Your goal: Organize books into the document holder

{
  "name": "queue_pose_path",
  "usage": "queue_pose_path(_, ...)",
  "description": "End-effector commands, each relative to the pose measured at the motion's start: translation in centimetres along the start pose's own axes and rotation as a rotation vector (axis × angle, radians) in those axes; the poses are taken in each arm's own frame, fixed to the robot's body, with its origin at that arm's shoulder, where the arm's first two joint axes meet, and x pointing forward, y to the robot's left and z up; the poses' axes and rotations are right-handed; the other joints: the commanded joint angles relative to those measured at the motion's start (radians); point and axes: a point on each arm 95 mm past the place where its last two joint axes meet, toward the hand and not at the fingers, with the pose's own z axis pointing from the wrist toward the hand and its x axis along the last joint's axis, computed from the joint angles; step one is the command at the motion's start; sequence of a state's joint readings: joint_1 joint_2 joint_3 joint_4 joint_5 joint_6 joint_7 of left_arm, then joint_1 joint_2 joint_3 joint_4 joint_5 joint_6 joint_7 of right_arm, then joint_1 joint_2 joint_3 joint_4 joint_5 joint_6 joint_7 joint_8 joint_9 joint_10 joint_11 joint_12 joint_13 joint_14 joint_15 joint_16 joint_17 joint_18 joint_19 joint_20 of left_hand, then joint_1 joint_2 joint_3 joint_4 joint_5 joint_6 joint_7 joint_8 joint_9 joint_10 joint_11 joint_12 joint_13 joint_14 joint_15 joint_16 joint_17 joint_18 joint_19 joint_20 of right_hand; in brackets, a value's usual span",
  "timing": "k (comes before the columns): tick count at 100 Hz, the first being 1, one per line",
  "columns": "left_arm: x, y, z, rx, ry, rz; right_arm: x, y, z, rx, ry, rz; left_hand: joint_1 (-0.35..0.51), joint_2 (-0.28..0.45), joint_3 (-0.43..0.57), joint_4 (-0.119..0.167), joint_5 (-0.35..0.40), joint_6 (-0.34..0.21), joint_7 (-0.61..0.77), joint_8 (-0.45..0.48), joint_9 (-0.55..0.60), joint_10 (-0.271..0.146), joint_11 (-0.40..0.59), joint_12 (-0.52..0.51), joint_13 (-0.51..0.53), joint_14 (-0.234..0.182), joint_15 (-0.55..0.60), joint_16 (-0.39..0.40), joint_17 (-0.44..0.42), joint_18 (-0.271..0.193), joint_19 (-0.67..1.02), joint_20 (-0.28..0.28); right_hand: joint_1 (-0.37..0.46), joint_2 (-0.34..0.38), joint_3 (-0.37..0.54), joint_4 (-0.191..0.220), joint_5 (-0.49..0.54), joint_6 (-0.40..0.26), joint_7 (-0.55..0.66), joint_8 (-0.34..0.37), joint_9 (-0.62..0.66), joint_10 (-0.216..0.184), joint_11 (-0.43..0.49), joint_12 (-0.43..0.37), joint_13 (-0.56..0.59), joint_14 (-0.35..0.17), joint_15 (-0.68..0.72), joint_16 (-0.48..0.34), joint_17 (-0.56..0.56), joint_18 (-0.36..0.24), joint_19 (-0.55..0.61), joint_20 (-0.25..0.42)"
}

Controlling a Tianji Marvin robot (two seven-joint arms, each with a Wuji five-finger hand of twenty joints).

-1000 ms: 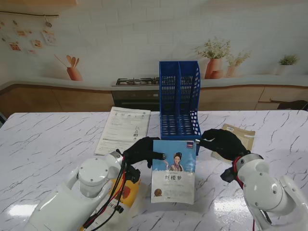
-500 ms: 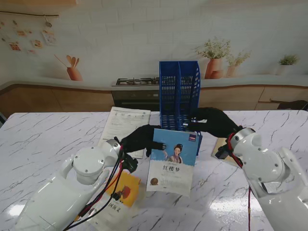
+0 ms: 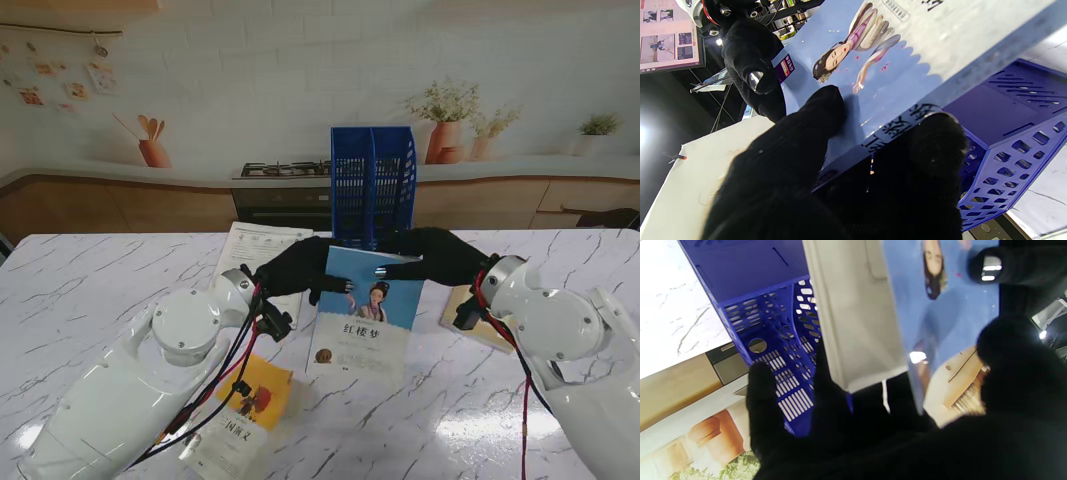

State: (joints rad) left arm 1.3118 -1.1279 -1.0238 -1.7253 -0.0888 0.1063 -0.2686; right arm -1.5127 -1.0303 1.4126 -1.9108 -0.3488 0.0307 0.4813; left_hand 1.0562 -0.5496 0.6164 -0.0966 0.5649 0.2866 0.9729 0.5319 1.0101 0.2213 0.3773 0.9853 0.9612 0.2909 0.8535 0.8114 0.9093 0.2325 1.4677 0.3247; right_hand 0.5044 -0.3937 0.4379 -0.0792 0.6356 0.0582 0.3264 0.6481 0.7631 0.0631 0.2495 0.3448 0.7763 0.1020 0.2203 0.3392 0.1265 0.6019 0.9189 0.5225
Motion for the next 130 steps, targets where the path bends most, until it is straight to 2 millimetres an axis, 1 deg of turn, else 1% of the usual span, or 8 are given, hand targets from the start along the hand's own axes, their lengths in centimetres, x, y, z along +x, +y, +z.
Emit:
queue_pose_path(1,1.3,-0.1,0.2,-0.001,0.046,0.004,0.0,-0.4,-0.2,0.028,0.002,0.007,0.109,0.046,0.180,0.016,0.056,-0.199,0.083,0.066,0.042,-0.067,-0.012,0.017,0.099,-0.020,0.040,0.028,0.035,-0.126,0.041,-0.017,0.034,-0.014,-0.002,-0.009,0.009,-0.023,0.031,0.001,0.034,-0.010,0.034,0.034,0.057,-0.041,0.038,0.039,0.031,-0.133,0.053,0.057)
queue_pose_path(20,1.3,-0.3,0.3,0.003,0.046,0.012,-0.4,-0.6,-0.4,0.055,0.005,0.029,0.109,0.048,0.179,0.016,0.055,-0.200,0.080,0.073,0.042,-0.069,-0.014,0.019,0.099,-0.019,0.039,0.030,0.035,-0.129,0.041,-0.018,0.244,0.036,-0.154,0.002,0.094,-0.064,0.134,0.088,0.131,-0.017,0.171,0.130,0.180,-0.063,0.202,0.134,0.153,-0.167,0.214,0.153)
queue_pose_path(30,1.3,-0.4,0.4,0.004,0.046,0.011,-0.4,-0.7,-0.3,0.057,0.021,0.043,0.108,0.048,0.178,0.016,0.053,-0.203,0.077,0.079,0.043,-0.070,-0.014,0.020,0.098,-0.021,0.038,0.031,0.035,-0.129,0.041,-0.019,0.408,0.026,-0.293,-0.008,0.058,-0.132,0.441,-0.024,0.198,-0.035,0.281,0.191,0.247,-0.079,0.353,0.189,0.247,-0.200,0.334,0.192)
queue_pose_path(41,1.3,-0.5,0.6,0.009,0.047,0.007,-0.5,-0.8,-0.1,0.063,0.055,0.065,0.108,0.049,0.177,0.015,0.052,-0.204,0.074,0.083,0.042,-0.073,-0.016,0.021,0.097,-0.023,0.036,0.031,0.035,-0.129,0.042,-0.020,0.333,-0.026,0.085,-0.101,0.108,-0.193,0.563,0.058,0.268,-0.054,0.423,0.314,0.326,-0.102,0.576,0.247,0.383,-0.238,0.514,0.250)
queue_pose_path(70,0.8,-0.9,1.2,0.016,0.039,-0.015,-0.8,-1.3,-0.1,0.158,0.141,0.109,0.110,0.053,0.169,0.015,0.052,-0.209,0.066,0.101,0.038,-0.074,-0.021,0.022,0.094,-0.025,0.030,0.033,0.032,-0.130,0.039,-0.023,0.378,0.132,0.355,-0.058,0.053,-0.120,0.523,0.172,0.297,-0.020,0.625,0.340,0.543,-0.227,0.927,0.326,0.844,-0.397,0.915,0.243)
queue_pose_path(90,0.4,-1.0,1.7,0.009,0.020,-0.039,-0.8,-1.8,-0.4,0.197,0.141,0.090,0.114,0.062,0.154,0.015,0.042,-0.211,0.056,0.108,0.027,-0.062,-0.031,0.013,0.082,-0.023,0.025,0.035,0.010,-0.125,0.037,-0.020,0.402,0.190,0.349,-0.028,0.053,-0.149,0.547,0.432,0.273,-0.078,0.836,0.481,0.553,-0.451,1.268,0.505,1.073,-0.599,1.121,0.228)
queue_pose_path(109,0.2,-1.0,1.8,0.018,0.007,-0.070,-0.8,-2.3,-0.7,0.214,0.154,0.110,0.130,0.084,0.100,0.023,0.030,-0.188,0.026,0.094,0.007,-0.042,-0.048,-0.052,0.039,-0.009,0.026,0.041,-0.057,-0.091,0.065,0.026,0.417,0.233,0.307,-0.024,0.015,-0.160,0.583,0.514,0.250,-0.110,0.895,0.527,0.554,-0.472,1.312,0.552,1.081,-0.636,1.158,0.281)
queue_pose_path(130,0.2,-1.0,1.1,0.038,-0.001,-0.045,-0.7,-2.3,-1.1,0.175,0.165,0.141,0.105,0.087,-0.028,0.021,0.014,-0.175,-0.032,-0.044,-0.019,-0.035,-0.103,-0.137,-0.111,0.059,-0.002,-0.013,-0.255,-0.015,0.097,0.213,0.431,0.261,0.280,-0.024,-0.003,-0.169,0.625,0.551,0.241,-0.135,0.924,0.544,0.554,-0.475,1.323,0.562,1.082,-0.634,1.164,0.297)
